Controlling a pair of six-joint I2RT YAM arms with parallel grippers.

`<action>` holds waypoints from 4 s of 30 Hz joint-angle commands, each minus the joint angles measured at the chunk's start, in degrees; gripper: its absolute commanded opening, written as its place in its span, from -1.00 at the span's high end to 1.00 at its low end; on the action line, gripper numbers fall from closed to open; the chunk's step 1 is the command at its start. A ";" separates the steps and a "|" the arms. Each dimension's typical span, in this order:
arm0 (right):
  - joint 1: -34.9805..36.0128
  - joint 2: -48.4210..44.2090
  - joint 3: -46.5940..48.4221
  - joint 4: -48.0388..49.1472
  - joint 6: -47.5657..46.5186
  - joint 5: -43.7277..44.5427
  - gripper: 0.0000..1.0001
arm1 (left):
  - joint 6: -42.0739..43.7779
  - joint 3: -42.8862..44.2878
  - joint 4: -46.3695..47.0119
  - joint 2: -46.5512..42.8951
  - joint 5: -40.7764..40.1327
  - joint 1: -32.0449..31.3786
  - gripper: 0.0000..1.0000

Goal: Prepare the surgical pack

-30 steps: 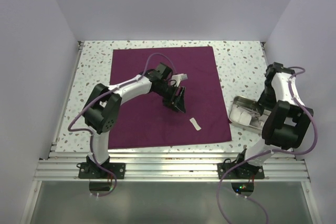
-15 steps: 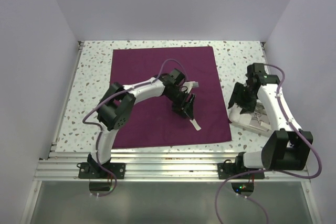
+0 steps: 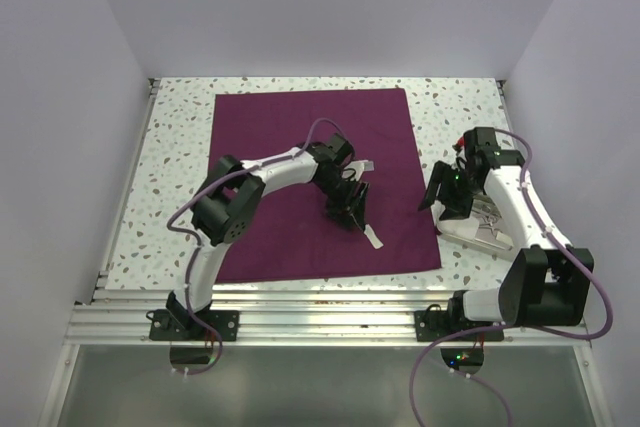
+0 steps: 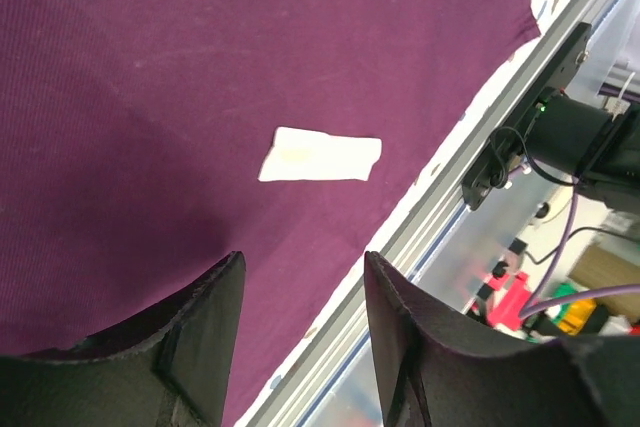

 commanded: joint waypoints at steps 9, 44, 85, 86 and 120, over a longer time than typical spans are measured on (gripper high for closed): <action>2.62 -1.62 -0.67 3.27 -0.25 -4.85 -0.24 | -8.24 3.41 4.56 2.95 1.16 -0.62 -0.08; 31.35 20.60 4.59 8.90 -1.13 4.98 -0.09 | -2.88 -18.56 4.20 -21.30 -14.85 10.01 -0.04; 37.86 31.16 11.63 5.20 -0.87 16.42 0.23 | -0.60 -19.70 4.29 -22.45 -11.07 13.88 -0.05; 38.04 31.07 11.72 5.20 -0.78 16.42 0.25 | -0.51 -19.70 4.29 -22.36 -10.98 13.96 -0.05; 37.52 33.09 37.71 -4.64 5.90 15.37 0.43 | -7.71 -26.11 25.09 -25.25 6.42 14.67 -0.34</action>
